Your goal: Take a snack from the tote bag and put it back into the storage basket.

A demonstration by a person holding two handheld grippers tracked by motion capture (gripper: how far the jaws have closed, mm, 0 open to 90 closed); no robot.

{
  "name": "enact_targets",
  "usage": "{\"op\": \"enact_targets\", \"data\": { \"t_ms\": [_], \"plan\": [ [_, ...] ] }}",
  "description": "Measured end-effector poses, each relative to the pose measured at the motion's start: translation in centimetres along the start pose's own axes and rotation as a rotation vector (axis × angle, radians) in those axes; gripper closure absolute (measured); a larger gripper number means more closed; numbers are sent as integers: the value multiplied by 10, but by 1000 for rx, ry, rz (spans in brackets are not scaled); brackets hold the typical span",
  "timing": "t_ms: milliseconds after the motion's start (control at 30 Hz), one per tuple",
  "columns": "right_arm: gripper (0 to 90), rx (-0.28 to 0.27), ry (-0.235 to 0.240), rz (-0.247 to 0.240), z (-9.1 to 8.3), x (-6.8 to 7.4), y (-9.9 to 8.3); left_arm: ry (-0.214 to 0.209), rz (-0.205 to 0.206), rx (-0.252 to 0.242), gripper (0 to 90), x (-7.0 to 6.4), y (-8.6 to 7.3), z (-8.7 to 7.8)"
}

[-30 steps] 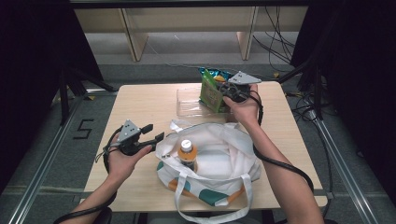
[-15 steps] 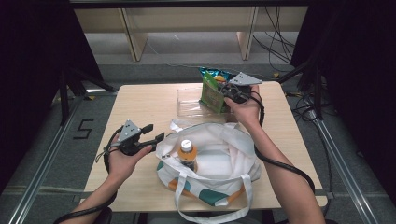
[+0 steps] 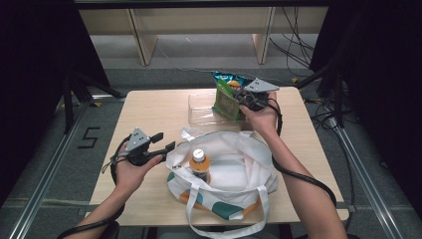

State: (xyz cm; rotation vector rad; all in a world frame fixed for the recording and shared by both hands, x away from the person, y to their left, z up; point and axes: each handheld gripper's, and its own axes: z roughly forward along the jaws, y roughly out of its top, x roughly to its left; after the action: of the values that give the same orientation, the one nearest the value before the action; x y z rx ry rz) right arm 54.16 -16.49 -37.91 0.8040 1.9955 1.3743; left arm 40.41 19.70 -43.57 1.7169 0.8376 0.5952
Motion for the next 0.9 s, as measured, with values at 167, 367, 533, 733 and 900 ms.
{"op": "enact_targets", "data": {
  "t_ms": [167, 367, 533, 733, 900],
  "plan": [
    [900, -2, -9, 0, 1, 0, -1, -1, 10, 0, 403, 1, 0, 0],
    [900, 3, -21, -5, 1, 0, -4, 1, -1, 0, 402, 0, 0, 0],
    [900, 21, -1, -16, 1, -1, -5, 1, 12, 1, 402, 1, 0, 0],
    [900, 30, -7, -3, 1, 0, -10, 4, 10, 5, 403, 1, 1, -1],
    [900, 41, -25, 6, 1, 2, -14, 0, -1, -1, 403, 0, 0, 0]
  ]
}}
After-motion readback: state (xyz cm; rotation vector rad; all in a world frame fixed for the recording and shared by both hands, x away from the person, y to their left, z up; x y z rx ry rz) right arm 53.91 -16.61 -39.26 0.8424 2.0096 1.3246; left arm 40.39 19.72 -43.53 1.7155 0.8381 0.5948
